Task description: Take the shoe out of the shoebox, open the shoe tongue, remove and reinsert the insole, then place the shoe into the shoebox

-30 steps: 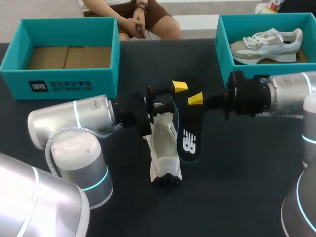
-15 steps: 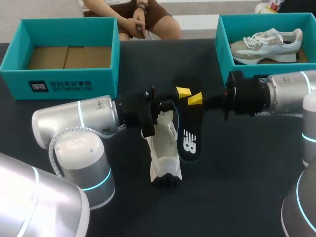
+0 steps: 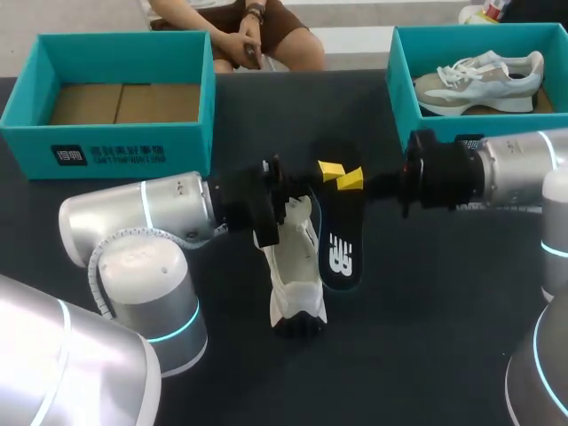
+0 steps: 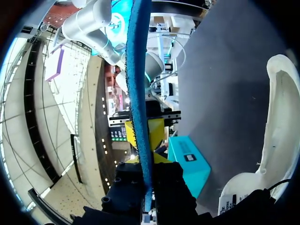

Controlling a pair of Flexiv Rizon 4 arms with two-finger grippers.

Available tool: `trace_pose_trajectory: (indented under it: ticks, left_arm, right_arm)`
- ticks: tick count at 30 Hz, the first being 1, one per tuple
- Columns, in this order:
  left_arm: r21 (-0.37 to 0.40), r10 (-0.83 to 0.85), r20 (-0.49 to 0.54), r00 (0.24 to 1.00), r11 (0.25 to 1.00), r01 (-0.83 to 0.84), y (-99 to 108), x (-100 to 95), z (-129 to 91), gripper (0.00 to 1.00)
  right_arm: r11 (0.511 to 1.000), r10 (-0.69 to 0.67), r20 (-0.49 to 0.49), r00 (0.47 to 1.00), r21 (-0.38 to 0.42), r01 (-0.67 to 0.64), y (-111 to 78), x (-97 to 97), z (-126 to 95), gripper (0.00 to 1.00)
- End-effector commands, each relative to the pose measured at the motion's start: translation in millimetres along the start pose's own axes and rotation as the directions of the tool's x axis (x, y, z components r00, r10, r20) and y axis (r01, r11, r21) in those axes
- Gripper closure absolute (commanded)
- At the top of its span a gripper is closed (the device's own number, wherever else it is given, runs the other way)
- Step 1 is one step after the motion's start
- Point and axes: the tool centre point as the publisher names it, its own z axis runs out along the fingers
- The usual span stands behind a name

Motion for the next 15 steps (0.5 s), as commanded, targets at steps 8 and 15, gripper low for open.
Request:
trace_pose_trajectory:
  ticks: [8,15]
  left_arm:
    - [-0.009,-0.043,-0.063,0.997,0.999,0.042,6,8.1,-25,1.0]
    - [0.019,-0.252,-0.131,0.959,0.966,0.256,-8,3.0,-55,1.0]
  right_arm:
    - [0.998,0.004,0.051,0.999,-0.064,-0.001,-14.0,-0.4,-37,0.0]
    - [0.964,-0.236,0.116,0.965,-0.093,0.248,-4.7,-0.8,-63,0.0]
